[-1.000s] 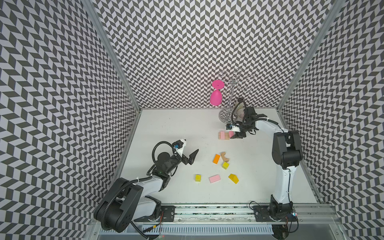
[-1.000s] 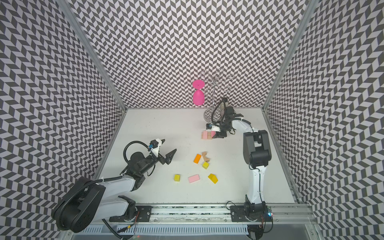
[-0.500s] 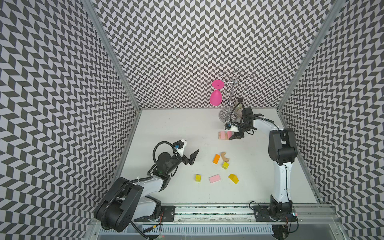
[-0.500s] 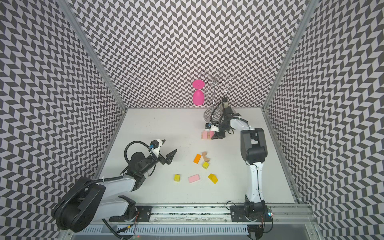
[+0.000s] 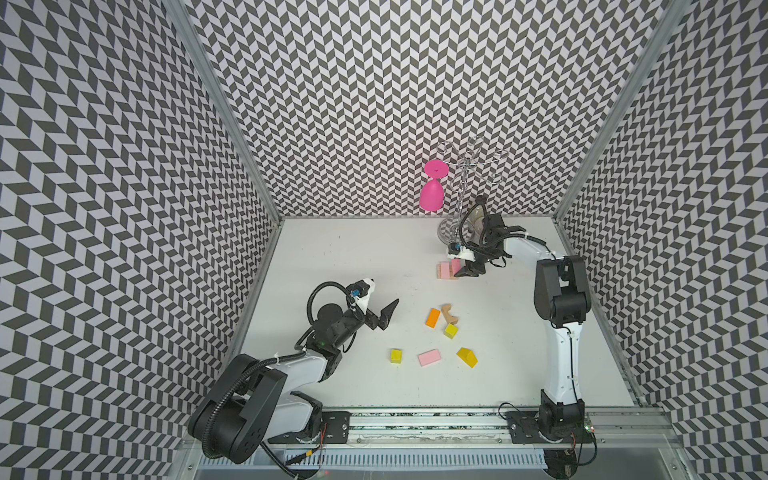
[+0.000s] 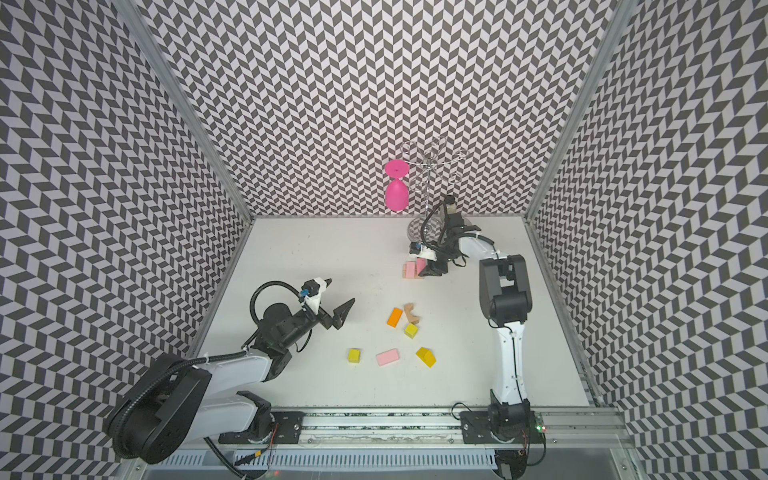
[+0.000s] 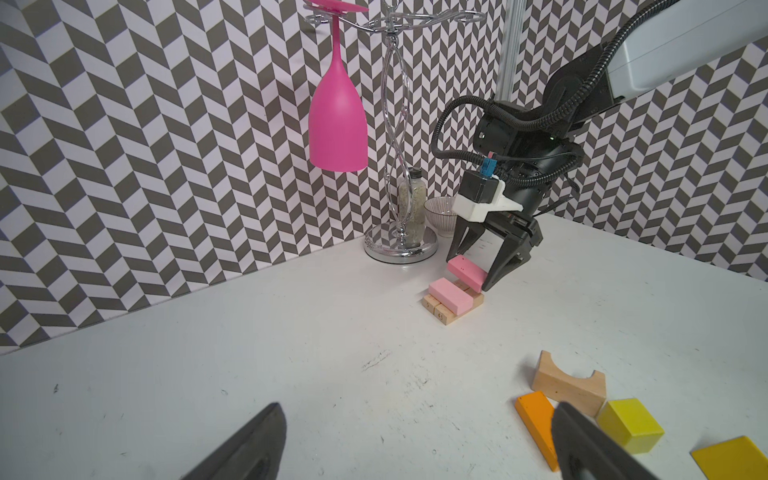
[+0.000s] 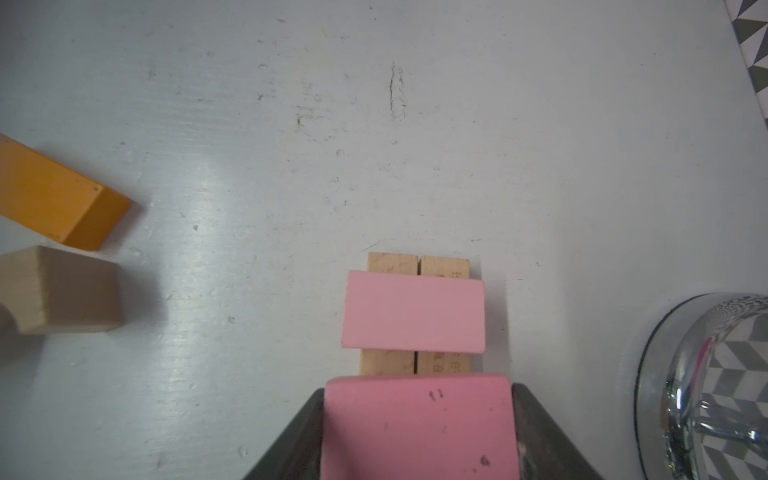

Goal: Build the wood block tower
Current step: 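Lower the held pink block onto the wood blocks beside the first pink block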

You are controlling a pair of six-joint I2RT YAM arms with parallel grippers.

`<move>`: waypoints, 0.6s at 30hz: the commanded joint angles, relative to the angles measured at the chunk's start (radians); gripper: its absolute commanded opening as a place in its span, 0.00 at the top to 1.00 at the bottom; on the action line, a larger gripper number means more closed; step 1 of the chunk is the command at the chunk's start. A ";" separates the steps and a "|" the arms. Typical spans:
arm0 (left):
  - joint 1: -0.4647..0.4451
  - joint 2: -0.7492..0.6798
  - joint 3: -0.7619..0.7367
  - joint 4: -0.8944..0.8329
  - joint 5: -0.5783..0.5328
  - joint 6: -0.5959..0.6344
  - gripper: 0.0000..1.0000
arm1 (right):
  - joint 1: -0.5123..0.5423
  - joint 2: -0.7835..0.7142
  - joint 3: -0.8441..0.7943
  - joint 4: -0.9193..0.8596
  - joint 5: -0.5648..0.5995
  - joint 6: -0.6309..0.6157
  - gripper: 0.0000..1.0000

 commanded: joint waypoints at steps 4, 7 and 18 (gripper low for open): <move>-0.009 0.012 0.027 -0.010 -0.009 0.010 0.00 | 0.009 0.037 0.028 0.004 -0.038 0.025 0.85; -0.010 0.012 0.027 -0.011 -0.010 0.010 0.00 | 0.010 0.048 0.036 0.000 -0.041 0.037 0.83; -0.015 0.011 0.027 -0.013 -0.012 0.014 0.00 | 0.011 0.060 0.058 0.014 -0.045 0.083 0.72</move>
